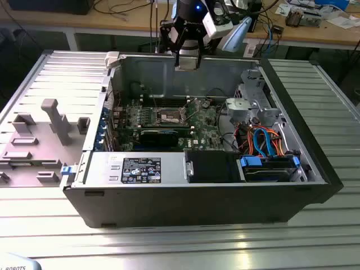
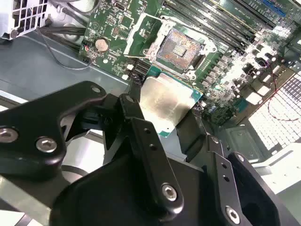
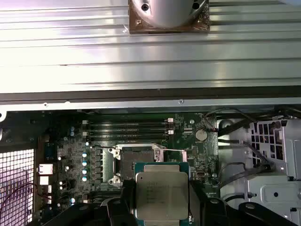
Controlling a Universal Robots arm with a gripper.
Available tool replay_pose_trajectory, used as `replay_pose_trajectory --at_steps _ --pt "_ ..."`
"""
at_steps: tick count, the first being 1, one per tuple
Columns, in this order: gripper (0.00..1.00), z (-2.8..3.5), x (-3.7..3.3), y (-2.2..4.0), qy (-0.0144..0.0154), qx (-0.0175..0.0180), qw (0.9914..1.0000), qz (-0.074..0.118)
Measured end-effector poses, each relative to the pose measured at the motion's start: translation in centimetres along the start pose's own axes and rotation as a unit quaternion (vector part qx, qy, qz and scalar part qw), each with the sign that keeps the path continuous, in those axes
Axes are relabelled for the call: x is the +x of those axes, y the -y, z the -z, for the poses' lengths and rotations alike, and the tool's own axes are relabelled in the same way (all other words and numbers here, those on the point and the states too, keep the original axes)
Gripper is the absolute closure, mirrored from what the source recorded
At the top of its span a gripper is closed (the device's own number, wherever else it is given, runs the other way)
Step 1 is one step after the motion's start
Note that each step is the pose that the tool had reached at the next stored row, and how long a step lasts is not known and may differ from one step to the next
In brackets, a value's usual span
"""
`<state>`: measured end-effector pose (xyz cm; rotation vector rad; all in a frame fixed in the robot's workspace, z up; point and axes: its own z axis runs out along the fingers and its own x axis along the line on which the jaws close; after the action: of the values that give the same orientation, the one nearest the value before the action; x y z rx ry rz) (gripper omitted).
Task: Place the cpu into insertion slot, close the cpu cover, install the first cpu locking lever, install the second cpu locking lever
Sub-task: 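Place the cpu into insertion slot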
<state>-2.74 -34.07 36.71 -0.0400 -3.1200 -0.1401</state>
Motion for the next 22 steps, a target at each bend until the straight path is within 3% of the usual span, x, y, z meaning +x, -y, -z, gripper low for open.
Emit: replay_pose_trajectory --at_steps 13,18,22 --pt "0.45 -0.22 0.38 0.04 -0.0001 0.0 1.0 0.001" --pt "0.45 -0.42 0.5 0.07 -0.0022 0.0005 0.99971 0.024" --pt "0.45 -0.6 0.65 0.09 -0.0024 0.0005 0.99965 0.026"
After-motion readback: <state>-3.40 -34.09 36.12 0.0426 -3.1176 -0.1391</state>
